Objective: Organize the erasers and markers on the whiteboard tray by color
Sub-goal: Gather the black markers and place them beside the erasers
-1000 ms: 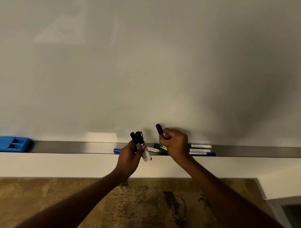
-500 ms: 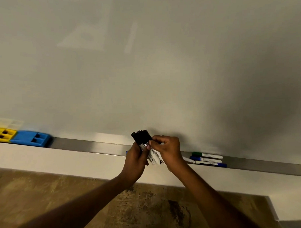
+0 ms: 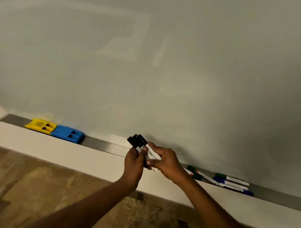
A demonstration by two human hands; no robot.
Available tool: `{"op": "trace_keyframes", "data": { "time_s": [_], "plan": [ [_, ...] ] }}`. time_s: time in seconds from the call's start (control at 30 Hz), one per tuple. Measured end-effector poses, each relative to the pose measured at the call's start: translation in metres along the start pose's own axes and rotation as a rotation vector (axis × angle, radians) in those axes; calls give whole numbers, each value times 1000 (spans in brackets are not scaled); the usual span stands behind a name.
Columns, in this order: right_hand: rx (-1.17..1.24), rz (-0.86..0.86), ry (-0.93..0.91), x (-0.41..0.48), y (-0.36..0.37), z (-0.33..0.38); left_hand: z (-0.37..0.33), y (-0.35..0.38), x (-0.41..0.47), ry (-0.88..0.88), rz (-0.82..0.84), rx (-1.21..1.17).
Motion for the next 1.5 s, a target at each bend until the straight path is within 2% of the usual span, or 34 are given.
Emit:
{"op": "trace_keyframes", "data": {
  "time_s": [0.27,0.5,0.63,0.77,0.97,1.1,1.17,1.33,1.5],
  "plan": [
    [165,85,2,23,54,32,-8,-56,15,-54,-96,-93],
    [250,145,41,56,97,58,-20,-109,46,-64,-254,31],
    [354,202,107,74,113,66,-28,-141,69,-104,-299,-1],
    [377,250,175,90,128,68,-32,-171,92,-122,-205,-129],
    [340,358,248,116,146,70,-29,-207,124,-154,-11,-88],
    [362,398,266,130,154,68,-21,-222,135,-175,8,-97],
    [415,374,282,136,156,64,-18,-226,140,-179,-24,-144],
    [775,105,405,143,170,45,-15,-232,150,-146,-51,-208],
    [839,-98,489,135,197,40,-2,-234,151,-116,-42,-135]
  ]
}}
Point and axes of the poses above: each hand's wrist, its own x-axis towards the middle knuckle, its own y-axis out of the palm, z = x × y, the point moved 1 cm from there along x, towards the middle knuckle, and after that the axes turned 2 degrees about -x, right-handed, at the moved point
